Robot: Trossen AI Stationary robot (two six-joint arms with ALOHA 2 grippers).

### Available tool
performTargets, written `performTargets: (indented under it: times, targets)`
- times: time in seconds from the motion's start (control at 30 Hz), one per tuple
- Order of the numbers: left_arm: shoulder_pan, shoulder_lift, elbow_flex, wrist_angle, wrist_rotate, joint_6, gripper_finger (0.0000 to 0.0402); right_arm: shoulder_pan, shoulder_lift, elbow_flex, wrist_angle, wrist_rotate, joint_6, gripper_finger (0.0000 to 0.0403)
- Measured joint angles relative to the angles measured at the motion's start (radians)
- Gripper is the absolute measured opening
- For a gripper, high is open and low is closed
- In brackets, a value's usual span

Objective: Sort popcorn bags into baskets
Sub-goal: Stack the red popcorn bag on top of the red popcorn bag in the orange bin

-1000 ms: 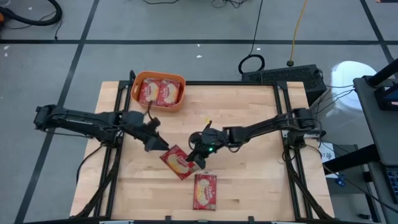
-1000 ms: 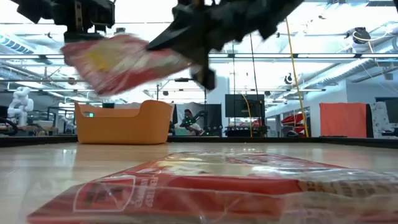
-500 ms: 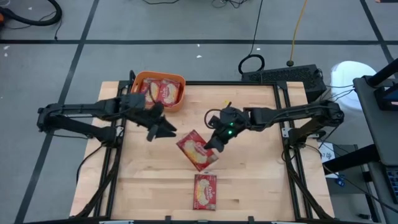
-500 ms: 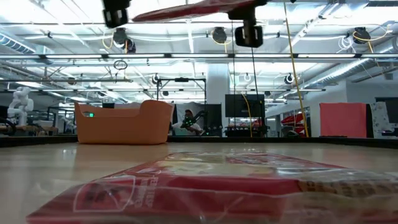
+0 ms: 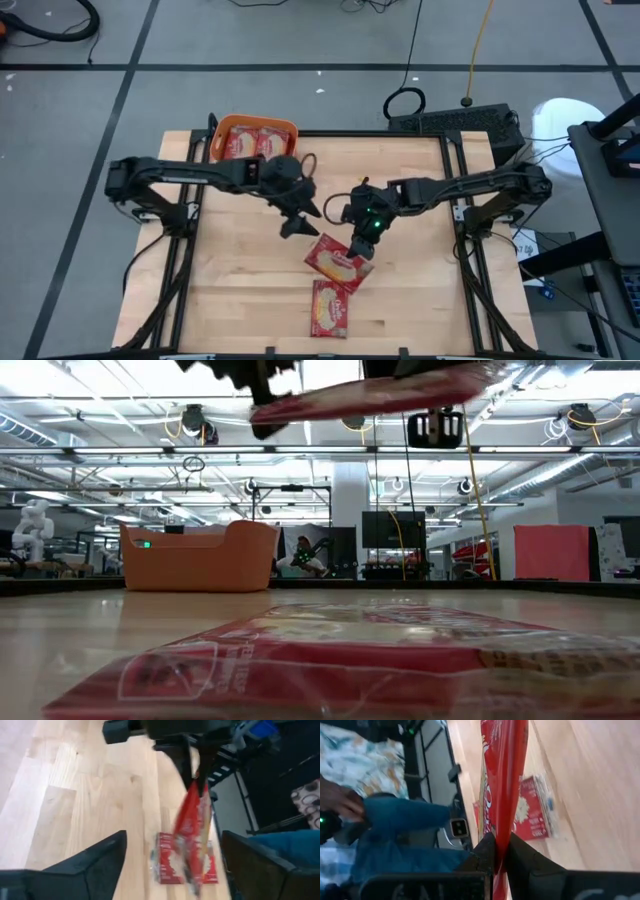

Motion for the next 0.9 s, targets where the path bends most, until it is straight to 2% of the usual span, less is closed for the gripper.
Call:
performTargets:
  times: [0.17,0.37,0.53,0.7,0.9]
  targets:
    - [-0.003,0.086,0.001,0.089,0.086,0.034,0.0344,0.011,0.000,0.000,-0.059,0.002,-0.053,0.0015]
    - [-0.042,0.171,0.001,0.230,0.105,0.033,0.0312,0.008,0.000,0.000,-0.084,0.012,-0.123,0.0015]
    - [-0.070,0.232,0.002,0.298,0.103,-0.012,0.0278,-0.003,0.000,0.000,-0.106,0.083,-0.146,0.0015]
    - [-0.079,0.246,0.002,0.282,0.021,-0.020,0.0224,-0.005,0.000,0.000,-0.111,0.088,-0.178,0.0015]
    - [-0.077,0.246,0.002,0.285,-0.003,0.001,0.0118,-0.005,0.000,0.000,-0.142,0.133,-0.169,0.0015]
